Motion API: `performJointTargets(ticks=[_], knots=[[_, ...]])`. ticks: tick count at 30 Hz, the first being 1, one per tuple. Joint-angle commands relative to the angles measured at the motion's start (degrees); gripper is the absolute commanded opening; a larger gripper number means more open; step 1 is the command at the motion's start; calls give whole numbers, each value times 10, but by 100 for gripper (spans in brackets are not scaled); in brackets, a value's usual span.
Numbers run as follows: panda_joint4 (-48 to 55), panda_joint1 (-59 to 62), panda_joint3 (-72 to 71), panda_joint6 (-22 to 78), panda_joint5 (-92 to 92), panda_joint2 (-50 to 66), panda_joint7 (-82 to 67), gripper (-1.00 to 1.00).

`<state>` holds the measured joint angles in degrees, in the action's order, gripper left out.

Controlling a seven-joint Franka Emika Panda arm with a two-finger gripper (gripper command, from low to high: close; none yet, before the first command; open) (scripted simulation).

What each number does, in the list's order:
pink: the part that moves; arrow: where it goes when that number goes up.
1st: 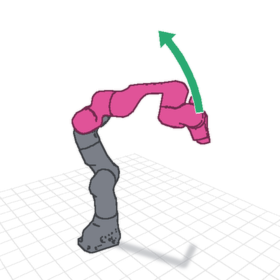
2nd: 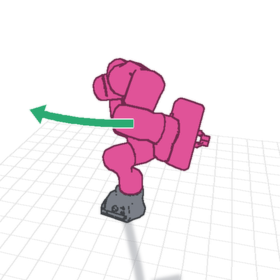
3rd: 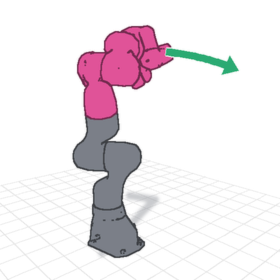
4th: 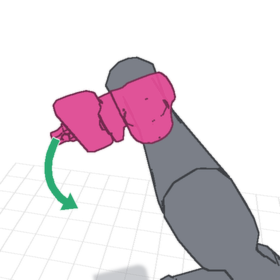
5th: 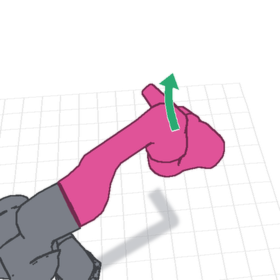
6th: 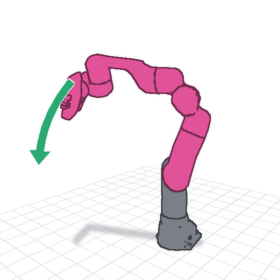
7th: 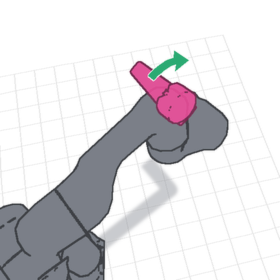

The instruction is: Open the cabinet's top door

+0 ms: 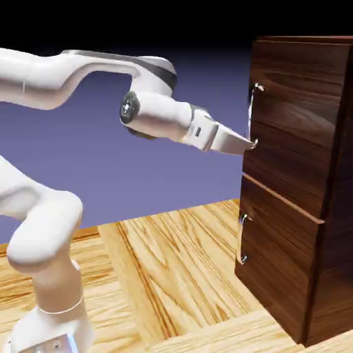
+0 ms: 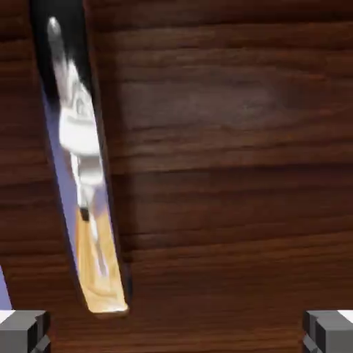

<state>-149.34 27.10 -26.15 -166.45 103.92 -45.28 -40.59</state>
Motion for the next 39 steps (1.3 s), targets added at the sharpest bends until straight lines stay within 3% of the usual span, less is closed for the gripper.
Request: performJointTargets(ticks=[1,20,25,26,39], knots=[[3,7,-6,2,25,-3,-20,0],[51,122,-115,33,455,-55,-364,0],[123,211,-179,55,493,15,-398,0],[123,211,-179,55,493,15,-398,-100],[-33,29,61,225,205,-56,-270,-100]])
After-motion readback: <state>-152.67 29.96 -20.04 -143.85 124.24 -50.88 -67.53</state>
